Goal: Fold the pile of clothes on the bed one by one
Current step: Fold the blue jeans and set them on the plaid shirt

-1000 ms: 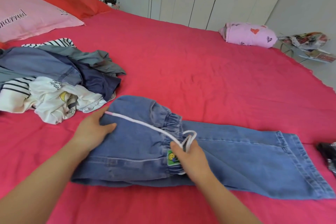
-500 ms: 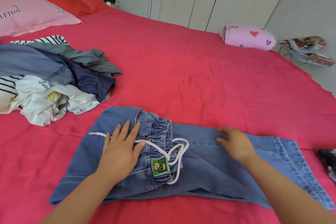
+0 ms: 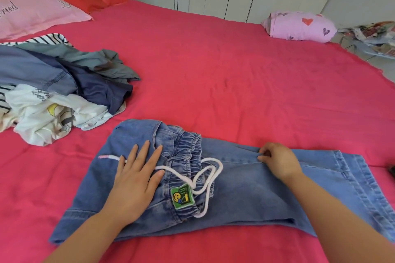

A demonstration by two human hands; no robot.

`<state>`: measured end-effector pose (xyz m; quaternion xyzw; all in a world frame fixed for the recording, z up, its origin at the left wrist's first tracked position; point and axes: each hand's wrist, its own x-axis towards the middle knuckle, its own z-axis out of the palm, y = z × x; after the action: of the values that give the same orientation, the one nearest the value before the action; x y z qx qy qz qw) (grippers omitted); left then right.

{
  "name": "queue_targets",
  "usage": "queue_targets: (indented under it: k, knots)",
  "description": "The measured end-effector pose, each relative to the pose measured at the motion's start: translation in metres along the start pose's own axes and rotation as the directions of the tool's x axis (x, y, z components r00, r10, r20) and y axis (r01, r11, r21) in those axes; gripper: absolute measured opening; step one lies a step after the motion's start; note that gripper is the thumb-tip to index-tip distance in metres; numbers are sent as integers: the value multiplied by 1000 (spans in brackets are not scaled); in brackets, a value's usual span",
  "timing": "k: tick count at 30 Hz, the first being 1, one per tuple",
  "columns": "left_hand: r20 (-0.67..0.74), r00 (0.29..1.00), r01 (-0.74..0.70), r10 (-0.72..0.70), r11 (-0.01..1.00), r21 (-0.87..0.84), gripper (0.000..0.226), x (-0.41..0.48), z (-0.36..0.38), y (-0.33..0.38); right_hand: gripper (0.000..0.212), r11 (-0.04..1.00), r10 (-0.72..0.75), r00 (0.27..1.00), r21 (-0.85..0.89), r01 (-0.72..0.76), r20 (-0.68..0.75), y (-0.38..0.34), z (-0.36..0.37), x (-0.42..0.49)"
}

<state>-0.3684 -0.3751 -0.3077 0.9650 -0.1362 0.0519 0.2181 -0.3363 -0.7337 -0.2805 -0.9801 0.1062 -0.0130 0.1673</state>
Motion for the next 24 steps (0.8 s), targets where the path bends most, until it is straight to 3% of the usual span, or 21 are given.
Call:
queue_targets:
  k: [1,3,7,11,14,17,20,24]
  knots:
    - [2,1000,-9,9,1000,19,80,0,-1,0,10,1000,-9,1000,-8,9,-13,4,2,-4]
    - [15,1000,-25,24,997,69,77,1,-5,5,27,998,-18,998,-68,14,-52,20,-6,-16]
    - [11,1000,-12,11,994,108,84,5,-11,37,50,978,133,986,-150,-147,-97,80,-40,-47]
    - [97,972,-231,213,942,242,64,3,-3,101,56,934,274,947,-188,-303,-166,119,-66,-78]
    - [205,935,-336,290,909,247,64,5,12,144,62,884,401,903,-191,-426,-156,141,-77,-93]
    - [267,907,-386,325,895,223,71,6,29,177,50,885,429,895,-141,-443,-120,156,-79,-102]
    - [371,896,-321,243,932,166,85,8,56,185,43,892,407,902,-147,-427,-147,156,-80,-109]
    - [376,902,-289,212,944,159,97,4,69,182,44,913,357,907,-122,-389,-223,159,-78,-109]
